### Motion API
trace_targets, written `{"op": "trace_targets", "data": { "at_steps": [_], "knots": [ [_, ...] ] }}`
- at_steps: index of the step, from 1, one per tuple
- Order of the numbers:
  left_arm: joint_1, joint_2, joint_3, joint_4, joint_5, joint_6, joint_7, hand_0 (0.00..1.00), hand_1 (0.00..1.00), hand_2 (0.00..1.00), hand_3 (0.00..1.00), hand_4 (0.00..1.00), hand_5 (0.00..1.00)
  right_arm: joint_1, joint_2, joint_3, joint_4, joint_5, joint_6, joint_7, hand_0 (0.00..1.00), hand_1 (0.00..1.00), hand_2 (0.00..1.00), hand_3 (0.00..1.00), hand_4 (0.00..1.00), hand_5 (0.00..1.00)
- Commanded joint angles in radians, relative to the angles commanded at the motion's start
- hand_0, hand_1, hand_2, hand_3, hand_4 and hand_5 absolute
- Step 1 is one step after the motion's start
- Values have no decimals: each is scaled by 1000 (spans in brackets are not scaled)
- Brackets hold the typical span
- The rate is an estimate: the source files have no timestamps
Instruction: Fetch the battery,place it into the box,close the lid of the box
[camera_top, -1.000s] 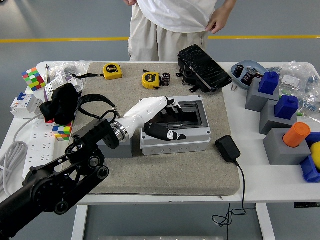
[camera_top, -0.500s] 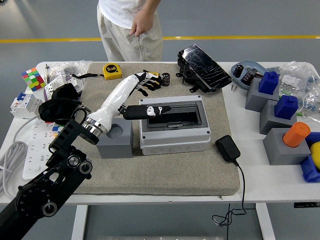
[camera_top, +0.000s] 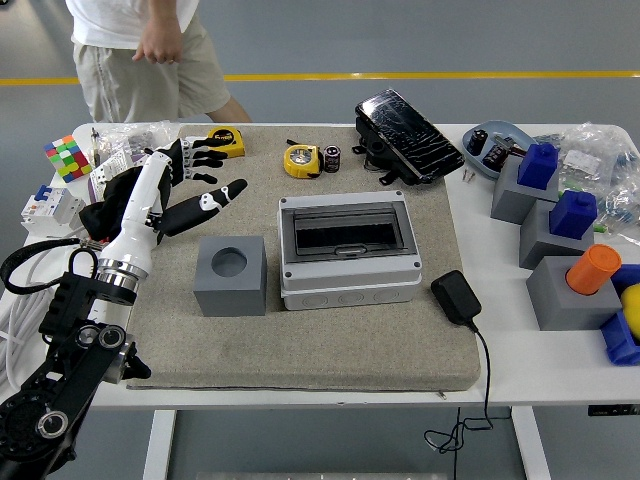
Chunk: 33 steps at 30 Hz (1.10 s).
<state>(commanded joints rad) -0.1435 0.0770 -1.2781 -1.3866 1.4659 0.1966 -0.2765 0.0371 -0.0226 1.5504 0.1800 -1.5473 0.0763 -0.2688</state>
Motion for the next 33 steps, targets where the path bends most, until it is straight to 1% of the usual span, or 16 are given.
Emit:
{"op": "trace_targets", "data": {
  "at_steps": [3, 8, 9, 16, 21, 33],
  "knots": [
    [19, 6, -4, 2, -18, 2, -16, 439, 613, 620, 634, 998, 381, 1, 1, 1, 0, 0, 0, 0, 640, 666, 674, 605, 989, 594],
    [41, 8, -22, 2, -29, -7, -12, 439, 613, 620, 634, 998, 381, 1, 1, 4, 0, -3, 1, 0, 640, 666, 674, 605, 989, 594],
    [42, 8, -26, 2, -28, -8, -11, 438, 600, 606, 639, 998, 384, 1, 0, 5, 0, -5, 0, 0, 641, 666, 674, 605, 990, 595],
    [41, 11, -48, -5, -21, -18, 0, 437, 594, 599, 629, 998, 381, 5, -1, 7, 0, -3, 0, 0, 641, 666, 674, 605, 989, 595],
    [45, 9, -66, -12, -14, -23, 5, 438, 592, 597, 627, 998, 375, 7, 0, 3, 0, 2, 0, 1, 640, 666, 674, 605, 989, 594],
    [45, 9, -88, -30, -3, -30, 13, 437, 589, 594, 622, 993, 365, 12, -3, 3, 0, 0, 0, 0, 640, 666, 674, 605, 989, 595]
  ]
}}
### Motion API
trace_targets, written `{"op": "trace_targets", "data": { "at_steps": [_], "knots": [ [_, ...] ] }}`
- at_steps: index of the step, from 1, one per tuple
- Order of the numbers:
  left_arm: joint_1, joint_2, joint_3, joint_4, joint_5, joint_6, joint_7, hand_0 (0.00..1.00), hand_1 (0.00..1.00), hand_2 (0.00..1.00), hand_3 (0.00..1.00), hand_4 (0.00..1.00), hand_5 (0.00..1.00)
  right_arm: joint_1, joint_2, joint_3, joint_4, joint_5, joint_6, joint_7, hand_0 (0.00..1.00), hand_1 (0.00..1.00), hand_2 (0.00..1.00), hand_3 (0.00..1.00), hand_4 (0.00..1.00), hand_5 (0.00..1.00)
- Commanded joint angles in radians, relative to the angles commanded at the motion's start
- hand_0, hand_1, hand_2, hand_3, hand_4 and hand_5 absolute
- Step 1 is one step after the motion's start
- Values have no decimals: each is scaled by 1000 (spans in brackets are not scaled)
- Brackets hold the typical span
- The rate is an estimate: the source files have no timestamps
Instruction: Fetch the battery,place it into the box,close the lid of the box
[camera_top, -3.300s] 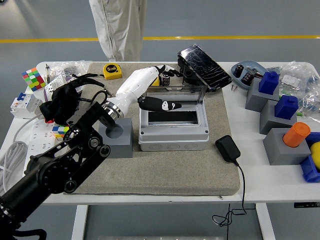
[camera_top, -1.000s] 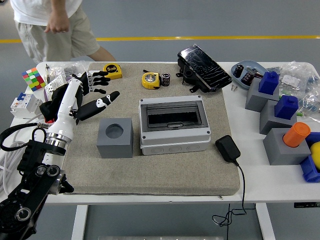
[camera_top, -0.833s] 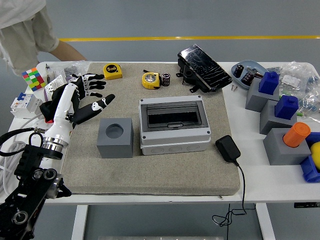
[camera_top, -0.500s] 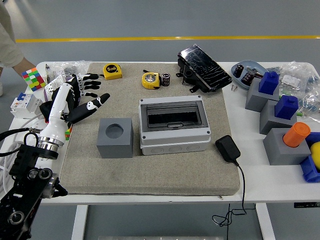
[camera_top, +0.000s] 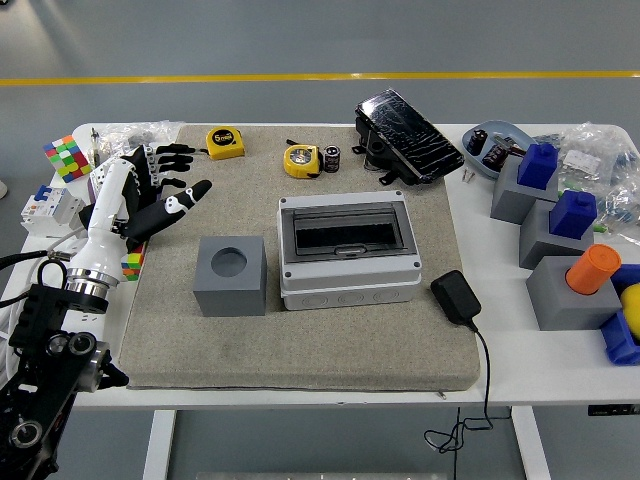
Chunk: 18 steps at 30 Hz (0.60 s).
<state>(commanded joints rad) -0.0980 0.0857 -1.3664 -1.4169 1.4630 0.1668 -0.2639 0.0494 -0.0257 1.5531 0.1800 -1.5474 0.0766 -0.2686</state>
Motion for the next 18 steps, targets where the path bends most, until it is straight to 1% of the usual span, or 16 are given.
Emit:
{"op": "trace_targets", "data": {
  "at_steps": [3, 5, 6, 18],
  "knots": [
    [-1, 2, -7, -5, 0, 0, -1, 437, 589, 594, 622, 993, 365, 6, -2, -17, 0, 14, 0, 3, 640, 666, 674, 605, 989, 595],
    [-3, 2, -9, -7, 2, 1, -2, 437, 589, 594, 622, 993, 365, 8, -3, -16, 0, 11, 1, 2, 640, 666, 674, 605, 989, 595],
    [-3, 2, -10, -7, 2, 0, -1, 437, 586, 584, 618, 979, 347, 8, -3, -15, 0, 8, 1, 1, 640, 666, 674, 605, 990, 596],
    [-1, 3, -14, -10, 6, -1, 0, 435, 584, 580, 614, 966, 337, 7, -5, -17, 0, 0, 3, -1, 640, 665, 674, 605, 989, 596]
  ]
}}
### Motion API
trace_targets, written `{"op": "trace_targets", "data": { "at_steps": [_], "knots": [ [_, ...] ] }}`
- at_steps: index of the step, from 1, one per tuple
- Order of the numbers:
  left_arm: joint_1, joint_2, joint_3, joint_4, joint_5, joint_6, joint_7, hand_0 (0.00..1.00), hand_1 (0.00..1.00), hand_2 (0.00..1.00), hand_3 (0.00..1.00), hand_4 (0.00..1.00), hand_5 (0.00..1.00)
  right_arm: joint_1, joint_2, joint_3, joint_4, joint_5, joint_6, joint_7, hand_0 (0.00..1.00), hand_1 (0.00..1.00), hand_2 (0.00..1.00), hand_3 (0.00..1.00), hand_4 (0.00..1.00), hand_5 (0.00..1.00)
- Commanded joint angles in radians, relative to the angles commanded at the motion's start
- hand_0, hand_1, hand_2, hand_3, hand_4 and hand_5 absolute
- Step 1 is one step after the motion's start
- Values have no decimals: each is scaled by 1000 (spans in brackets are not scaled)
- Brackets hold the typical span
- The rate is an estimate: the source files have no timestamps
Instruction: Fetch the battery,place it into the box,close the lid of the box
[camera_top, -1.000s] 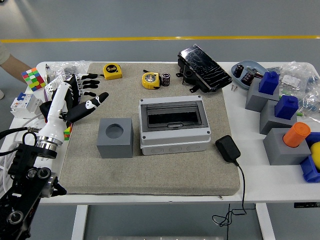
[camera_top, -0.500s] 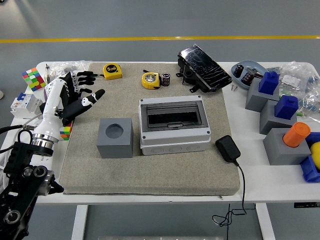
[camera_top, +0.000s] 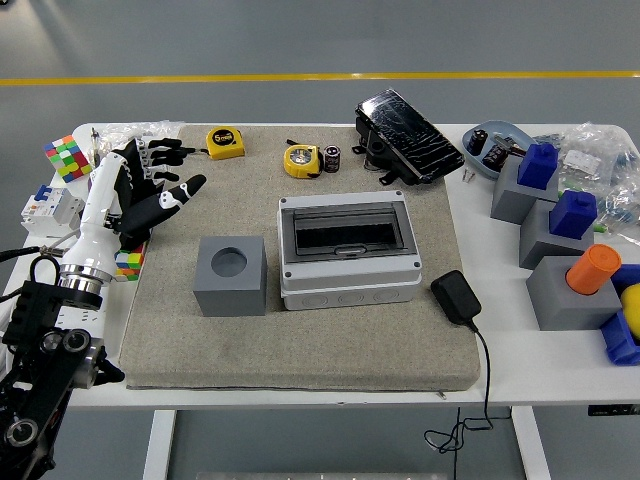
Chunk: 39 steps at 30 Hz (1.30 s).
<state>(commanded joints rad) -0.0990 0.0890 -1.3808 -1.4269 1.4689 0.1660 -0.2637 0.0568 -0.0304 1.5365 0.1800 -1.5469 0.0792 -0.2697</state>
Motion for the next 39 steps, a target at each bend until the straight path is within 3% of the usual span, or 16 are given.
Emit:
{"op": "trace_targets", "data": {
  "at_steps": [39],
  "knots": [
    [-1, -7, 12, -5, 14, -10, 13, 432, 579, 580, 613, 955, 336, -2, 1, 5, 0, 2, -1, -2, 640, 665, 674, 605, 989, 593]
  ]
}}
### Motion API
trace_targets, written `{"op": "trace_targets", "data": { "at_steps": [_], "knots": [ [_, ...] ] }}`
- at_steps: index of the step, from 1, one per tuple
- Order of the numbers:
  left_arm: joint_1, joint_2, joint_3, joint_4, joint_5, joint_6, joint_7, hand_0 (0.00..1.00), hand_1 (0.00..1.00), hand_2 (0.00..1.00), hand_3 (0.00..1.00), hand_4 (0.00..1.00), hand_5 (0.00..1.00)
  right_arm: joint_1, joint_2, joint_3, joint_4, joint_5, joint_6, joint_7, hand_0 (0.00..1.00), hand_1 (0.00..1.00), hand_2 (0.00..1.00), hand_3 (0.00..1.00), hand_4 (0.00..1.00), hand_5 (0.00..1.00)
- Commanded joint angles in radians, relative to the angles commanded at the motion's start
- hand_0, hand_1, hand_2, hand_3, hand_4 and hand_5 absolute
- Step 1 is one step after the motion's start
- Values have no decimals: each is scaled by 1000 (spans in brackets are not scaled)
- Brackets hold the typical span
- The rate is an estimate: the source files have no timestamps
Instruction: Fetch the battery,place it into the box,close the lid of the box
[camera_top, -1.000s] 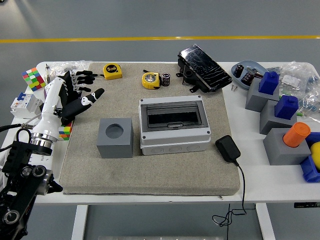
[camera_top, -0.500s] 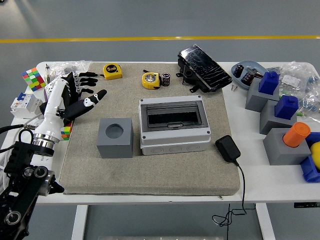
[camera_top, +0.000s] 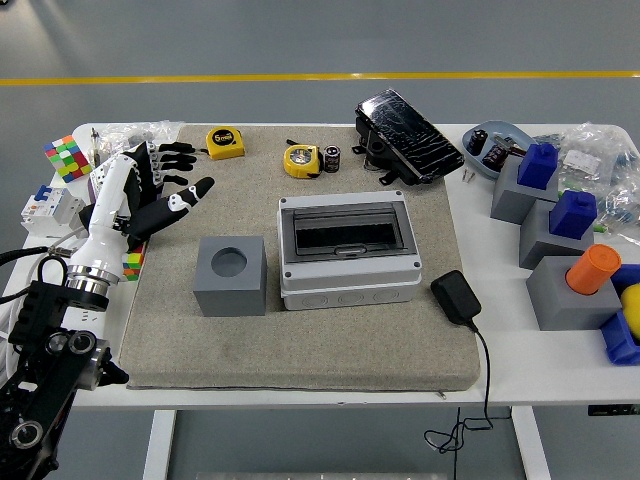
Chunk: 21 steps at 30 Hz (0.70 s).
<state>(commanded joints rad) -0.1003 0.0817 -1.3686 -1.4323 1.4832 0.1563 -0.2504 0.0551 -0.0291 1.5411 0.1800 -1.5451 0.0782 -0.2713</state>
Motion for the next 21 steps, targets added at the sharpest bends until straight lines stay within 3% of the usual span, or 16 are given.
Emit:
{"op": "trace_targets", "data": {
  "at_steps": [21],
  "knots": [
    [2, -1, -11, 4, 4, -4, 2, 431, 580, 579, 614, 955, 339, -1, 1, 2, 0, -1, 0, -1, 640, 665, 673, 604, 989, 591]
  ]
}}
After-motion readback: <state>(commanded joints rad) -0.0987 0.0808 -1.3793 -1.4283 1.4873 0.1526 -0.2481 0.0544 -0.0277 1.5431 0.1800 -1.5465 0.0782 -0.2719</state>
